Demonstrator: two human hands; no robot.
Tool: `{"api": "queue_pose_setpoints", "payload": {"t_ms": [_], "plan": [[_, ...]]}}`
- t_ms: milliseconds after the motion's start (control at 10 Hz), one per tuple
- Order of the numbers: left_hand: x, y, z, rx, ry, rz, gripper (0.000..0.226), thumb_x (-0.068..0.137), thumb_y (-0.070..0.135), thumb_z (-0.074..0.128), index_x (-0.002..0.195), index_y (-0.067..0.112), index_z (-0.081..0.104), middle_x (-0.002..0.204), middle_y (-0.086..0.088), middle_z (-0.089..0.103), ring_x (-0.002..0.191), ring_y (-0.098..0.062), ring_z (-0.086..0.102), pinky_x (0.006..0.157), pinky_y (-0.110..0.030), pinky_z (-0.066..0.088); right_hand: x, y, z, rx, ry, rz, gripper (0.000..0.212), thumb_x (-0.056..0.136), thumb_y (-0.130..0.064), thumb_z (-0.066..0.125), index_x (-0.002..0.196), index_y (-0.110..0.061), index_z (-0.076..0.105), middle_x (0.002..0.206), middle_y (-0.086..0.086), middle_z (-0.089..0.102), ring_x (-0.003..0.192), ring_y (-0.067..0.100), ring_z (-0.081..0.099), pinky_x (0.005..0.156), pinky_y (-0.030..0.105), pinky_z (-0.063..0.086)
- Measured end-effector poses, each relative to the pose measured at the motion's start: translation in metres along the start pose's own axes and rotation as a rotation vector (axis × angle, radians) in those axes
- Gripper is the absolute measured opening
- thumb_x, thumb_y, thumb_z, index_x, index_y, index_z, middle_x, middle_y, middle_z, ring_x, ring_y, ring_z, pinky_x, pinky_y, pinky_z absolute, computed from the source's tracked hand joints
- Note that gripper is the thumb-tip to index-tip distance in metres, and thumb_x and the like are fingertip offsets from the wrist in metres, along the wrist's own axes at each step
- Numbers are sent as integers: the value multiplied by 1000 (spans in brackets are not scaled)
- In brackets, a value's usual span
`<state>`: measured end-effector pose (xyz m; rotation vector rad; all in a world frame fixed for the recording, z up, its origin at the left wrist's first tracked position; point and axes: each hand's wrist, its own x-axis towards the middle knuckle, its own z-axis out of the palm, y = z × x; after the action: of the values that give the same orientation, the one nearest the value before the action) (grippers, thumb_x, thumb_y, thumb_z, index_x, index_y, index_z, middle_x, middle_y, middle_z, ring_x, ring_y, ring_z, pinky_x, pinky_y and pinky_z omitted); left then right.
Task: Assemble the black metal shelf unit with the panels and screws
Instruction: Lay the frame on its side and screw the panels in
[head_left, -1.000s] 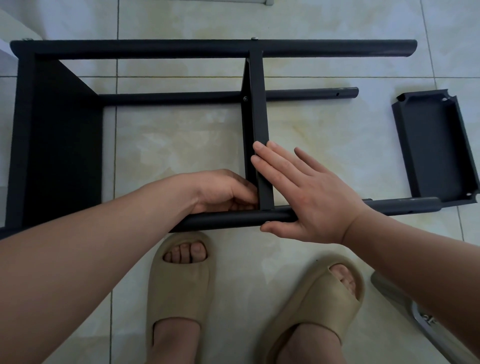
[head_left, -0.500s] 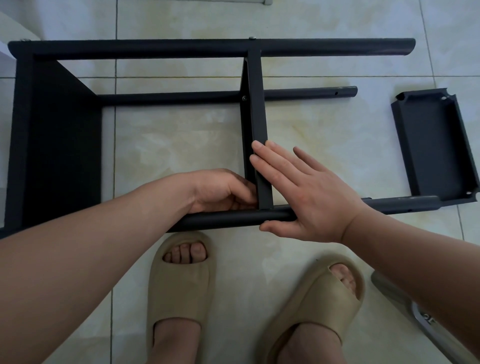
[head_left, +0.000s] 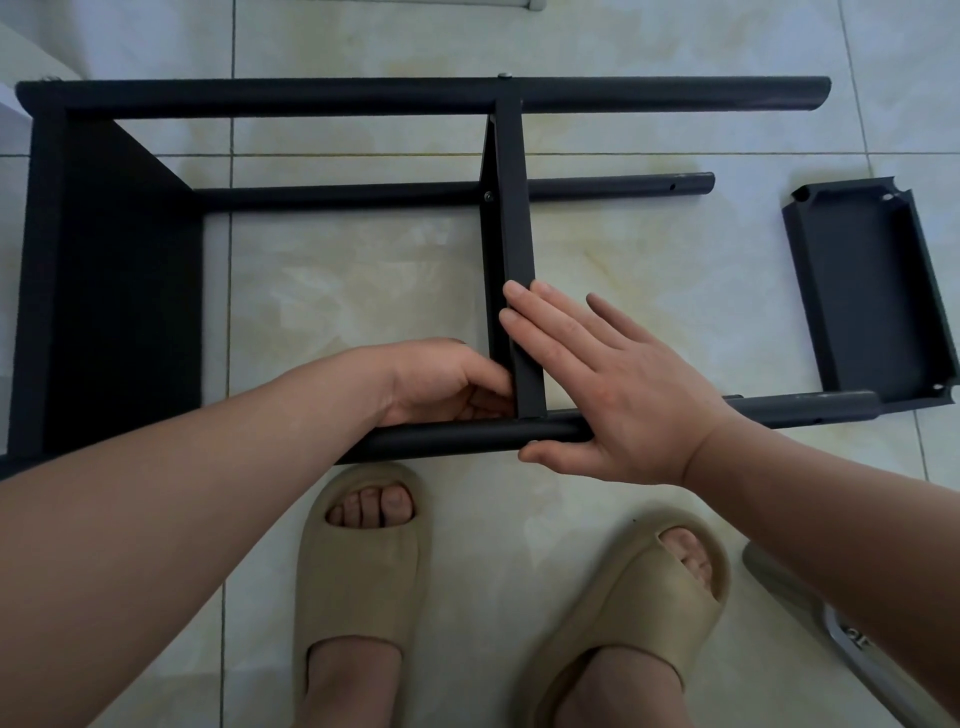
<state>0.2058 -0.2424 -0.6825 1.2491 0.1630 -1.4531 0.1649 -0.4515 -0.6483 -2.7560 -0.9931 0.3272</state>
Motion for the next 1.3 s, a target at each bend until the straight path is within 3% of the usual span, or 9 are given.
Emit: {"api": "queue_pose_setpoints", "payload": {"t_ms": [100,200,400,500,600,700,1000,1200,1300], "plan": [[2,0,1,70,62,45,19,90,5,60,82,10,76,86,-12,72,79,-22,68,83,-37,49,0,0,-1,0,0,2,98,90,-74,42,161,-10,21,170,2,8,157,19,8,121,54,27],[1,-1,1,43,22,37,23,90,0,55,79,10,73,80,-9,71,75,-20,68,78,-33,50,0,0,-1,2,2,3,98,89,-74,42,161,-10,21,170,2,8,157,20,8,121,54,27],[2,0,-1,-8,4,0,14,82,10,62,88,8,75,89,-11,70,80,-21,66,82,-33,49,1,0,-1,-4,4,0,98,90,-74,43,161,-10,21,170,2,9,157,20,8,121,54,27],[3,-1,0,38,26,56,26,90,2,58,75,14,76,79,-7,71,73,-17,68,72,-28,53,1,1,-1,-3,2,1,98,90,-74,42,161,-11,21,170,2,8,157,20,8,121,54,27],[2,-2,-1,20,6,53,27,90,-3,53,76,11,72,77,-7,69,73,-19,67,71,-28,52,1,0,0,1,3,1,98,90,-74,42,161,-11,21,170,1,8,157,20,8,121,54,27],[3,-1,-1,-4,0,43,19,88,-2,52,84,8,69,81,-9,68,78,-21,64,80,-34,48,1,0,0,1,8,-1,98,89,-73,43,161,-10,22,170,2,9,157,20,8,121,54,27],[2,2,-1,-59,-32,32,15,86,4,54,84,9,69,81,-9,68,76,-22,64,82,-36,46,2,0,-2,1,1,2,98,89,-74,42,161,-10,22,170,2,8,157,20,7,121,54,27],[3,1,0,-24,25,40,17,90,-3,51,101,2,63,89,-13,67,85,-26,63,92,-42,44,2,0,-1,-2,2,3,98,89,-74,42,161,-11,22,170,2,9,157,19,7,121,53,27],[2,2,0,-21,18,29,18,88,-3,49,99,2,62,88,-14,64,84,-26,60,88,-40,44,3,0,0,-2,7,1,98,89,-74,43,161,-11,22,170,2,9,157,19,8,121,54,27]]}}
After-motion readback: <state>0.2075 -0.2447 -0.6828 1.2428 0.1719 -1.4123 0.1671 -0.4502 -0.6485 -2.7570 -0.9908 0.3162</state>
